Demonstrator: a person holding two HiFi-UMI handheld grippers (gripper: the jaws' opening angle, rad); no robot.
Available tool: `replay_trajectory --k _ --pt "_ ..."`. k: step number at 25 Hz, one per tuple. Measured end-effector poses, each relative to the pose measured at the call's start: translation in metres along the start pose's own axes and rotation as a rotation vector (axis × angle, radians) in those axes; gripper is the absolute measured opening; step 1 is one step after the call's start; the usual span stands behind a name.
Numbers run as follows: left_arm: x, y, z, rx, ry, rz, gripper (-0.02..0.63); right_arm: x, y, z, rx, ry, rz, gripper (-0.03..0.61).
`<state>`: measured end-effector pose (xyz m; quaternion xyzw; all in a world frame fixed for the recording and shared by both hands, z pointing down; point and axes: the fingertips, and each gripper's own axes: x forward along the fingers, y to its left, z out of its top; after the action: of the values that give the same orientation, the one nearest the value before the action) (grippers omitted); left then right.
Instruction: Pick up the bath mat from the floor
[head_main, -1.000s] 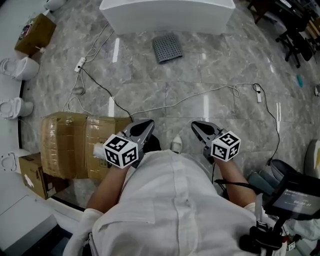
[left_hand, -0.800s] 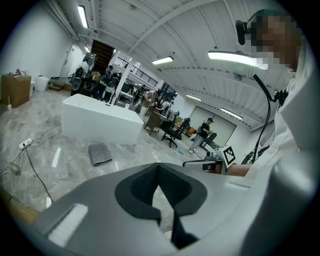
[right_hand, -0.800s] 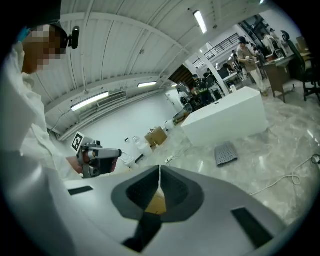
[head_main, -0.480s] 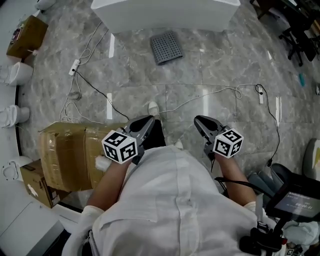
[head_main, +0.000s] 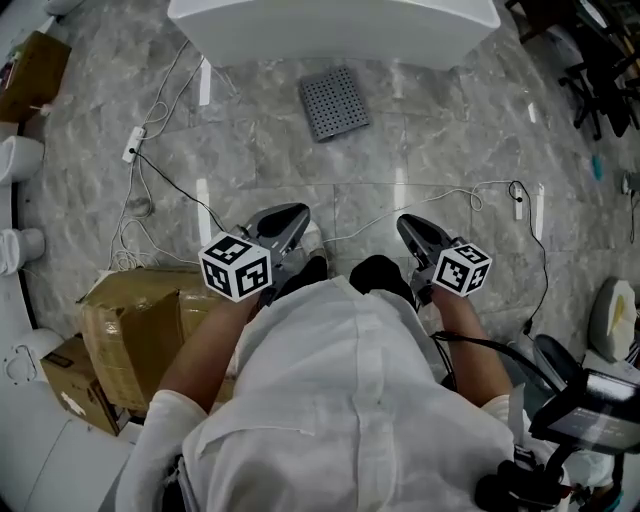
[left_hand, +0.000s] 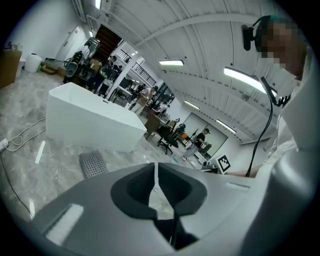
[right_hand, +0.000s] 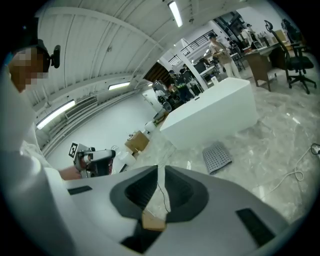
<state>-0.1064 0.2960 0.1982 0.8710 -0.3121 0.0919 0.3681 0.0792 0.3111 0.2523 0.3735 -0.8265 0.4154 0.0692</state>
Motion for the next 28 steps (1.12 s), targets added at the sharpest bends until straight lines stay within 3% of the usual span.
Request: replay_trajectory --k 5,14,21,25,28 --pt "0.016 0.033 0.025 -0.004 0.004 0.013 0.008 0.041 -0.032 0.021 0.029 0.047 -0.019 0.026" --pt "0.077 0.098 0.057 -0.099 0.057 0.090 0.008 0.136 -0.150 0.048 0.175 0.127 -0.018 0.054" --pt "0.186 0.161 0.089 -0.107 0.169 0.141 0.008 0.217 -0.272 0.073 0.342 0.132 0.039 0.054" --pt "0.257 0.203 0.089 -0.114 0.217 0.127 0.008 0.265 -0.343 0.056 0.378 0.194 0.042 0.054" --pt "0.304 0.234 0.079 -0.124 0.239 0.101 0.008 0.296 -0.398 0.029 0.478 0.203 0.023 0.054"
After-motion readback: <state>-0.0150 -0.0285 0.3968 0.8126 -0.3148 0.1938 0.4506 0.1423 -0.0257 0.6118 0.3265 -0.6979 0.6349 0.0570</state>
